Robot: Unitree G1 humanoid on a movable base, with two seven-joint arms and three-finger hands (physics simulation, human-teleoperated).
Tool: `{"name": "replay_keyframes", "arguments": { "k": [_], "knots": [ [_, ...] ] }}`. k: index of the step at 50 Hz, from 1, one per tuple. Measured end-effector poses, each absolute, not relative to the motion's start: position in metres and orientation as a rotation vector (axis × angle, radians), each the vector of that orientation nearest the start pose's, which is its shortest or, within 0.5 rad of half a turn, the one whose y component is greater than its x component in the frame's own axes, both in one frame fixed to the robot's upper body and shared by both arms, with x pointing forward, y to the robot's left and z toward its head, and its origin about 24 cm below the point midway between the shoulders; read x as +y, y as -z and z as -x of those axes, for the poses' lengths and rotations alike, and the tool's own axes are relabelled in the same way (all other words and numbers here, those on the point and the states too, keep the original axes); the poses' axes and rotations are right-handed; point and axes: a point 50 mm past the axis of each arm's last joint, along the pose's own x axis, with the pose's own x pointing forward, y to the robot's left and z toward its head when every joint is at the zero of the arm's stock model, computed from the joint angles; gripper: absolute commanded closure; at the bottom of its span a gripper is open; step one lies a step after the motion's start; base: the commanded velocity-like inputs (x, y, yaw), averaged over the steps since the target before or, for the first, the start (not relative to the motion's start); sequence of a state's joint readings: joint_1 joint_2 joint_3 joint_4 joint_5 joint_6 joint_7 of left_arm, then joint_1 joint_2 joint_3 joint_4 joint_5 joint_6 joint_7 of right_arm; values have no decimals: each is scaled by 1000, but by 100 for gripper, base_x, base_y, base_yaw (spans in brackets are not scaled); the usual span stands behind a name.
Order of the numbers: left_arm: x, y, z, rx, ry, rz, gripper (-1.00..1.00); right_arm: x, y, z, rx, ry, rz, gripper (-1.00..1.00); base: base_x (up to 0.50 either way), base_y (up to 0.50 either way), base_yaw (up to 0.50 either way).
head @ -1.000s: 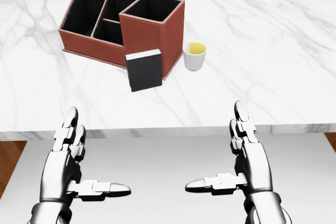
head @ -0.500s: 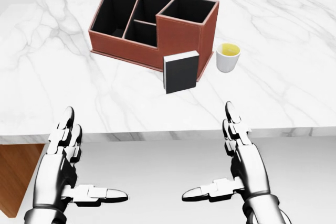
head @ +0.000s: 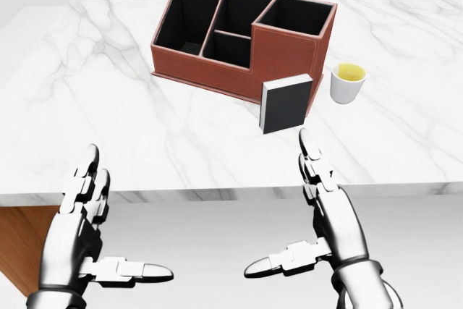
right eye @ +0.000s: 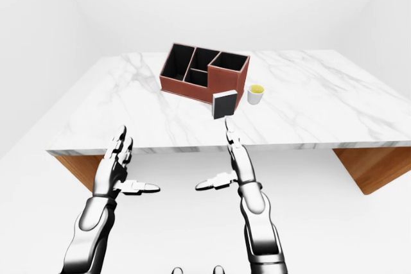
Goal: Pick up the book and place it in the right compartment of the caddy.
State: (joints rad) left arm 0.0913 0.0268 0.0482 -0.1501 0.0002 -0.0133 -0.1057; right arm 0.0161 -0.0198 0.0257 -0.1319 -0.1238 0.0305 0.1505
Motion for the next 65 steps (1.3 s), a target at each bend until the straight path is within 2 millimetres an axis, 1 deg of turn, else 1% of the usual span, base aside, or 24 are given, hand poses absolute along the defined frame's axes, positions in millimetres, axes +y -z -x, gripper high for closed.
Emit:
{"name": "replay_keyframes", "arguments": {
  "k": [9,20,27,34,42,51,65],
  "knots": [
    [164,-64,-239,-104,36,-32,-100,-141,-78,-256,-101,-181,206,-100,0,0,0],
    [169,-88,-244,-216,-1,-29,-100,-142,-103,-264,-186,-195,302,-100,0,0,0],
    [172,-102,-245,-275,-24,-31,-100,-141,-119,-263,-250,-212,360,-100,0,0,0],
    [173,-111,-243,-322,-37,-32,-100,-139,-132,-257,-301,-233,422,-100,0,0,0],
    [174,-114,-241,-346,-42,-30,-100,-138,-141,-252,-335,-240,479,-100,0,0,0],
    [174,-114,-241,-352,-43,-24,-100,-139,-146,-251,-348,-230,533,-100,6,0,0],
    [174,-113,-241,-357,-38,-20,-100,-143,-157,-254,-375,-198,615,-100,19,0,0]
  ]
}}
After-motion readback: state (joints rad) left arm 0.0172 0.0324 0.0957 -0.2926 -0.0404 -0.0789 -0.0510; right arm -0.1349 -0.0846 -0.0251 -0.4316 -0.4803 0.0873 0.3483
